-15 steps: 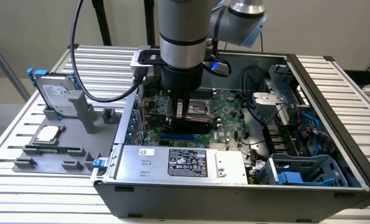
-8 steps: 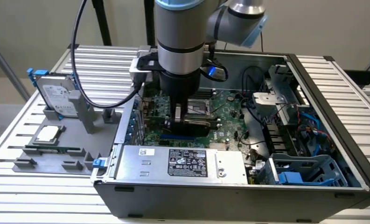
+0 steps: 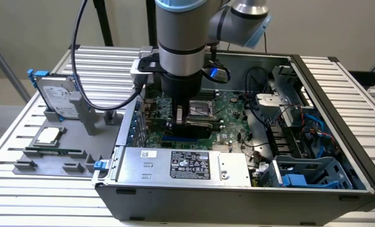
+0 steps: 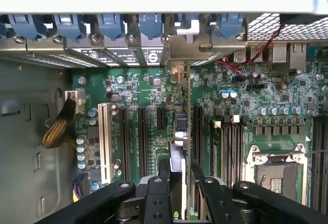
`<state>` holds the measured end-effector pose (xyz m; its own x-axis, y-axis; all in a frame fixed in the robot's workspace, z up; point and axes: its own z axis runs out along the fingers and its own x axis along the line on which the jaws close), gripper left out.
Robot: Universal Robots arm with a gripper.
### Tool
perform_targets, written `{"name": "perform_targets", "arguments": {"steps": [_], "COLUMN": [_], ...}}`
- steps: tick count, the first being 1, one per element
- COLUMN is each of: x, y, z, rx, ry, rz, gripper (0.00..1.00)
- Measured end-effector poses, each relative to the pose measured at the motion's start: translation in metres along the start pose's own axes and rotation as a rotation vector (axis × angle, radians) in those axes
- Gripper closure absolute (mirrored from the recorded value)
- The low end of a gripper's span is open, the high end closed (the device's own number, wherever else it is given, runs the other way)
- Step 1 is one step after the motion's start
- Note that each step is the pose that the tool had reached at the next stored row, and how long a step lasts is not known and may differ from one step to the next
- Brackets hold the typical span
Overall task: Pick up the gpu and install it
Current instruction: 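Insert the gpu into the slot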
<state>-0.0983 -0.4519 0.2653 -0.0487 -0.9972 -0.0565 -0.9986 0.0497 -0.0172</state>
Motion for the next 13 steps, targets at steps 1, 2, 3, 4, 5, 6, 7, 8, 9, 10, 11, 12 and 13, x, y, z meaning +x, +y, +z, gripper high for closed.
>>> {"name": "perform_targets", "arguments": {"steps": [1, 2, 3, 4, 5, 6, 7, 8, 9, 10, 11, 12, 13], "x": [0.0000, 0.0000, 0.0000, 0.0000, 0.0001, 0.0001, 0.0001, 0.0001, 0.0001, 0.0002, 0.0001, 0.0001, 0.0001], "y": [0.0004, 0.0007, 0.0009, 0.0009, 0.0010, 0.0010, 0.0010, 0.0011, 0.0012, 0.0013, 0.0014, 0.0014, 0.0014], "z": [0.0001, 0.0001, 0.0001, 0.0002, 0.0002, 0.0002, 0.0002, 0.0002, 0.0003, 0.0004, 0.0006, 0.0008, 0.0009], "rx": [-0.0001, -0.0002, -0.0003, -0.0004, -0.0005, -0.0005, -0.0006, -0.0006, -0.0006, -0.0007, -0.0007, -0.0007, -0.0008], "ry": [-0.0006, -0.0008, -0.0009, -0.0008, -0.0008, -0.0008, -0.0008, -0.0007, -0.0007, -0.0007, -0.0008, -0.0009, -0.0008], "rz": [0.000, 0.000, 0.000, 0.000, 0.000, 0.000, 0.000, 0.000, 0.000, 0.000, -0.001, -0.002, -0.004], "gripper": [1.00, 1.00, 1.00, 1.00, 1.00, 1.00, 1.00, 1.00, 1.00, 1.00, 1.00, 1.00, 1.00]}}
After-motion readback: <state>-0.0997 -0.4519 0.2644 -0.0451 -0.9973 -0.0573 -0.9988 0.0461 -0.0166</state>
